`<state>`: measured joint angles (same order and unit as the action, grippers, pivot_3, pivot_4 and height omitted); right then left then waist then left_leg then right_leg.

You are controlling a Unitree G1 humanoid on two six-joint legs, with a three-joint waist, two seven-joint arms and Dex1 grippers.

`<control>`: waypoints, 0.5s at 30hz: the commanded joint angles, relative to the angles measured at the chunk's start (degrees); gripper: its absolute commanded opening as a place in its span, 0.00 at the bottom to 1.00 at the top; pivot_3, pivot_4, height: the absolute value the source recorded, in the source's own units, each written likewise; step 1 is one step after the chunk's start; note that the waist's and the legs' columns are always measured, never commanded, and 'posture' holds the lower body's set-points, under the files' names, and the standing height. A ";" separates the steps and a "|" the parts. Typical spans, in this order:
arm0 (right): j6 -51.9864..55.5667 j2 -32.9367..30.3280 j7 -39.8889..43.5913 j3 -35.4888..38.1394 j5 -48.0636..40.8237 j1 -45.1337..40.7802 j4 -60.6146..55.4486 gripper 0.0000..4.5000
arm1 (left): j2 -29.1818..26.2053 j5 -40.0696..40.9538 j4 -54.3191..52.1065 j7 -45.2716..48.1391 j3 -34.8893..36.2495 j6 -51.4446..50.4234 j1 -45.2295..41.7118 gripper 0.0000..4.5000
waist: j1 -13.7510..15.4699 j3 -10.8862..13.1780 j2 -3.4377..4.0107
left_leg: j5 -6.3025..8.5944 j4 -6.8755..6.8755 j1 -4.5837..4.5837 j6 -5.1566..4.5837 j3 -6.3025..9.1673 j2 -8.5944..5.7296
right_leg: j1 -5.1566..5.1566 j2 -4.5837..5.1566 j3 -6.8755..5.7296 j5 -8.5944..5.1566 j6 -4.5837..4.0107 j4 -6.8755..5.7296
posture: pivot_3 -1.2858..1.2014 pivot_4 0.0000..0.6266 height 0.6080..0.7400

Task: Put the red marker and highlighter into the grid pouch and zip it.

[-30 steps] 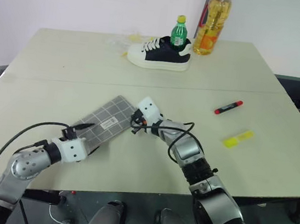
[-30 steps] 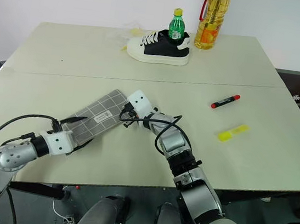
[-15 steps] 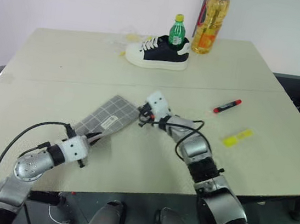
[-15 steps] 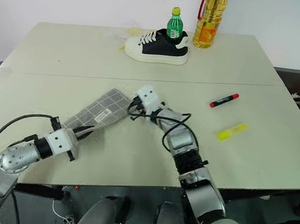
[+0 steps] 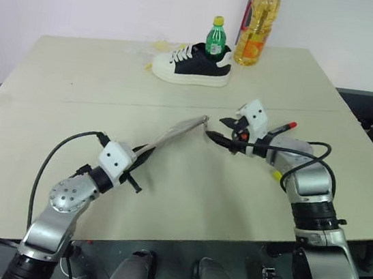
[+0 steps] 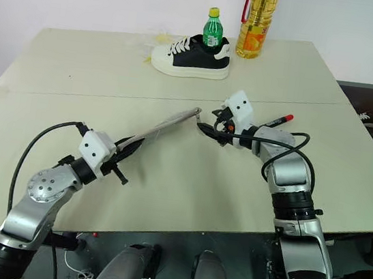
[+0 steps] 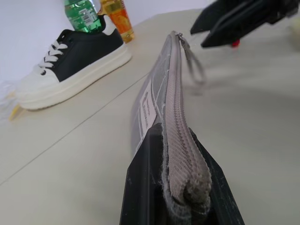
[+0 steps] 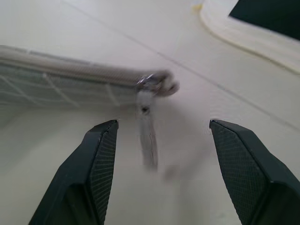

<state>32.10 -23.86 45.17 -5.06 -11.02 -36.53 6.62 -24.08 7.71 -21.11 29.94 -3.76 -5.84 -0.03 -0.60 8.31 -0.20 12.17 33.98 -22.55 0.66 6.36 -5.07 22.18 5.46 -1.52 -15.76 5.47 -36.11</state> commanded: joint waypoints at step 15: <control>1.18 -0.88 -3.02 -3.41 2.67 -1.83 -3.42 0.01 | 1.44 -3.35 -0.64 -0.95 -3.39 1.92 -2.29 0.00 | 0.10 0.02 0.00 | 0.00 0.00 -0.05 0.00 0.00 -0.05 | 0.02 0.05 0.00 0.00 0.00 0.05 | 0.52 0.24 0.99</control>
<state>34.06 -23.56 41.91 -7.04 -9.69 -37.71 7.38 -23.31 5.44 -20.96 29.75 -6.22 -5.43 -1.05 -0.50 8.33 -0.20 12.17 33.98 -22.60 0.66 6.36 -5.12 22.20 5.51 -1.52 -15.77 5.46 -36.06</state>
